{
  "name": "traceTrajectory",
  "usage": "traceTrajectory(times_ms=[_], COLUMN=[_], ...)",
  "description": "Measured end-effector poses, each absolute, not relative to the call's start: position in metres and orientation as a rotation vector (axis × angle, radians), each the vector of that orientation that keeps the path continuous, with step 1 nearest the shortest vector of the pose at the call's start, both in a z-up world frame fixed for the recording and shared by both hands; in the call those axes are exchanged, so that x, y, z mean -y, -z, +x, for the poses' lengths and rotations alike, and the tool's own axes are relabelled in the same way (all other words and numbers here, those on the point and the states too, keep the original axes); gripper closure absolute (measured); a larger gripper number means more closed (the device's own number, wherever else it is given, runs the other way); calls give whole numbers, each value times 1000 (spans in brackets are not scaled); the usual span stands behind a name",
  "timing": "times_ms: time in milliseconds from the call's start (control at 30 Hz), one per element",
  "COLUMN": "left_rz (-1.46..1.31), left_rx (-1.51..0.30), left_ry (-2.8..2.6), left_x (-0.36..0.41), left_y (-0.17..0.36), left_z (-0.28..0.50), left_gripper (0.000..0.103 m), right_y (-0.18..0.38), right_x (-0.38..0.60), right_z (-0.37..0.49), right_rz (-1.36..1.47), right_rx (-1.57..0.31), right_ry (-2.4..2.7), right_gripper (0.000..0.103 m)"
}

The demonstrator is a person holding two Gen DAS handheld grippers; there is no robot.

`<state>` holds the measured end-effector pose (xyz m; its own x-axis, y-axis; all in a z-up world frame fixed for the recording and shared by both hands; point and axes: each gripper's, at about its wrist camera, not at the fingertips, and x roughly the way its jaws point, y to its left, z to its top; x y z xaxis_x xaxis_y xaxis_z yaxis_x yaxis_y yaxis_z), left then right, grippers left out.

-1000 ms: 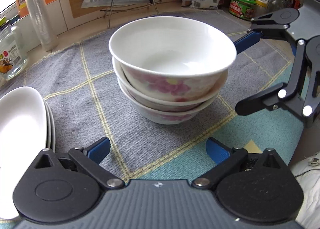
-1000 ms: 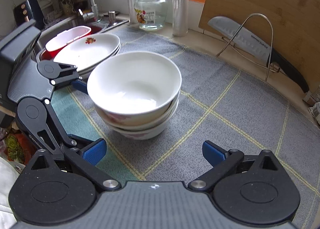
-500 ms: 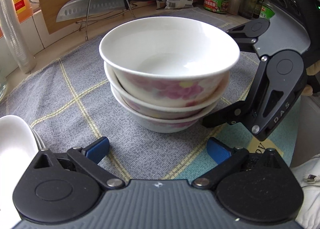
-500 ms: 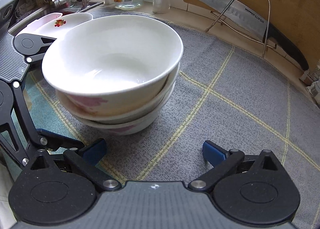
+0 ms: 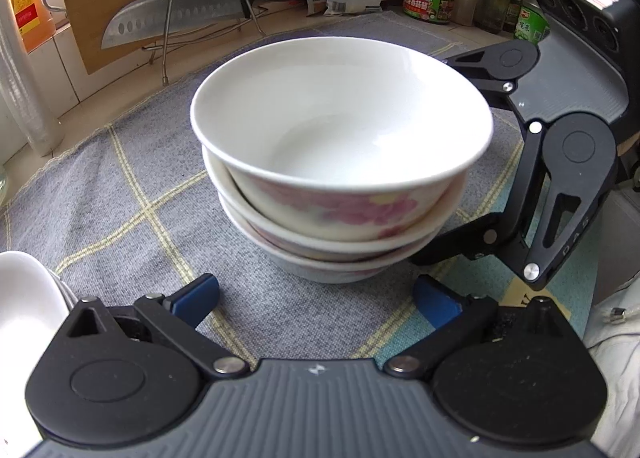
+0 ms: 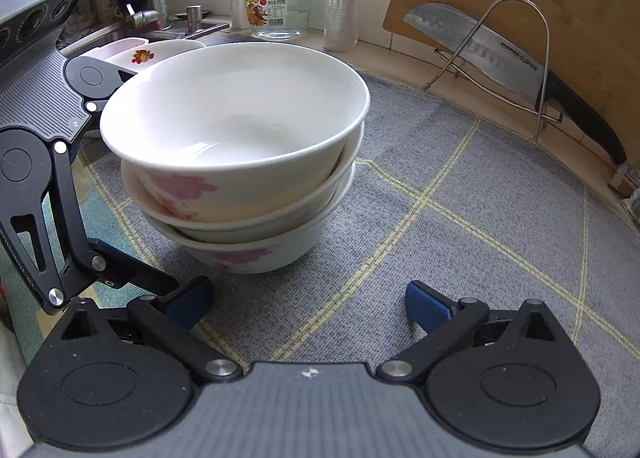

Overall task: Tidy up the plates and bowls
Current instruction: 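Grasp the bowl stack from opposite sides with the left and right grippers, then lift the bowl stack with both grippers and carry it toward the plate stack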

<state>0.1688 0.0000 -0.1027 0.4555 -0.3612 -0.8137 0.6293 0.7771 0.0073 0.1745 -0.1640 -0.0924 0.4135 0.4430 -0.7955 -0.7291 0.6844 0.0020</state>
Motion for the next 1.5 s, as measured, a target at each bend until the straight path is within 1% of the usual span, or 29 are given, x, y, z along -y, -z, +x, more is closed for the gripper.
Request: traceTrajectory(times_ms=[367,1000,1500], left_rz=[372,395,415], left_rx=[-912,-875,-905], left_ry=[692,766,768], left_x=[4,1,6], left_y=[103,105,104], left_z=[178,181,186], left_gripper=[0,0,0], right_y=[91,86,84], right_x=[160,137,136], right_z=[190,200,197], right_rz=[-462,-564,-595], right_rx=[-842,-852,-832], right_ry=[-941,-998,-1012], right_gripper=[0,0,0])
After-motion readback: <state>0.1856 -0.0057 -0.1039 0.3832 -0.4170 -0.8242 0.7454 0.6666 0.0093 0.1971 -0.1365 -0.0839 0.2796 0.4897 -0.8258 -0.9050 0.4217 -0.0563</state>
